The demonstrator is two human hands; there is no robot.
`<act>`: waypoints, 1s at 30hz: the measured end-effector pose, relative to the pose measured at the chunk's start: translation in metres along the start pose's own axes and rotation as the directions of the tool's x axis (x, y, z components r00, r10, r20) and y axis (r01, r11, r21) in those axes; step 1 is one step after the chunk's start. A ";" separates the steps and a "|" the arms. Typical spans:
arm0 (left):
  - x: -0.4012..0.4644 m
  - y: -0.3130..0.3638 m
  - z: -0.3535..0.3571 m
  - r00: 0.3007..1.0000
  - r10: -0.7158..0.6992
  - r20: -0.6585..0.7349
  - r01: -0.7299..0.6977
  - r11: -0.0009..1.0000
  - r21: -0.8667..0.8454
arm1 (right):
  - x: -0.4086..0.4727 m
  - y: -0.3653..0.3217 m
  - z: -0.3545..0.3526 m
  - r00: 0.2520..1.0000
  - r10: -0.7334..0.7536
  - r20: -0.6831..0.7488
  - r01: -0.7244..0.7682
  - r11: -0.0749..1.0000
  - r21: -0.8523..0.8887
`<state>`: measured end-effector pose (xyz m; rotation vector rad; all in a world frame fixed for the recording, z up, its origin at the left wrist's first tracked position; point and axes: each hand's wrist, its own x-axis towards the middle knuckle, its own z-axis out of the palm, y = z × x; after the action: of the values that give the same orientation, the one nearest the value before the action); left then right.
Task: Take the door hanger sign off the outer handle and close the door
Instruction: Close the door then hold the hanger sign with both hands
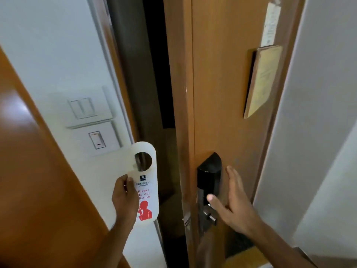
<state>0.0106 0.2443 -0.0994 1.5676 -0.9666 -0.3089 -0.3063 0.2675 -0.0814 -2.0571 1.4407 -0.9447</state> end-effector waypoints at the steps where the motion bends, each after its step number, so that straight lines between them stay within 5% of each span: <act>1: 0.003 0.001 -0.003 1.000 0.009 -0.012 -0.009 1.000 0.009 | 0.007 0.008 0.009 0.998 -0.008 0.057 0.009 1.000 -0.025; 4: 0.020 0.002 -0.013 0.998 0.056 -0.040 -0.055 0.998 0.025 | 0.047 0.017 0.037 0.973 -0.008 0.229 0.061 0.972 -0.226; 11: 0.048 0.014 -0.015 0.977 0.177 -0.119 -0.175 0.984 0.022 | 0.146 0.019 0.080 0.919 -0.070 0.388 0.292 0.782 -0.551; 23: 0.069 0.027 -0.017 0.978 0.125 -0.168 -0.138 0.988 -0.070 | 0.259 0.008 0.149 0.912 0.014 0.411 0.228 0.814 -0.534; 30: 0.075 0.032 -0.021 0.972 0.118 -0.204 -0.129 0.991 -0.039 | 0.298 0.021 0.187 0.953 0.007 0.303 0.138 0.880 -0.455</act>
<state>0.0579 0.2066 -0.0411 1.4533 -0.8862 -0.0856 -0.1139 -0.0228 -0.1377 -2.4777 1.5486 -0.2886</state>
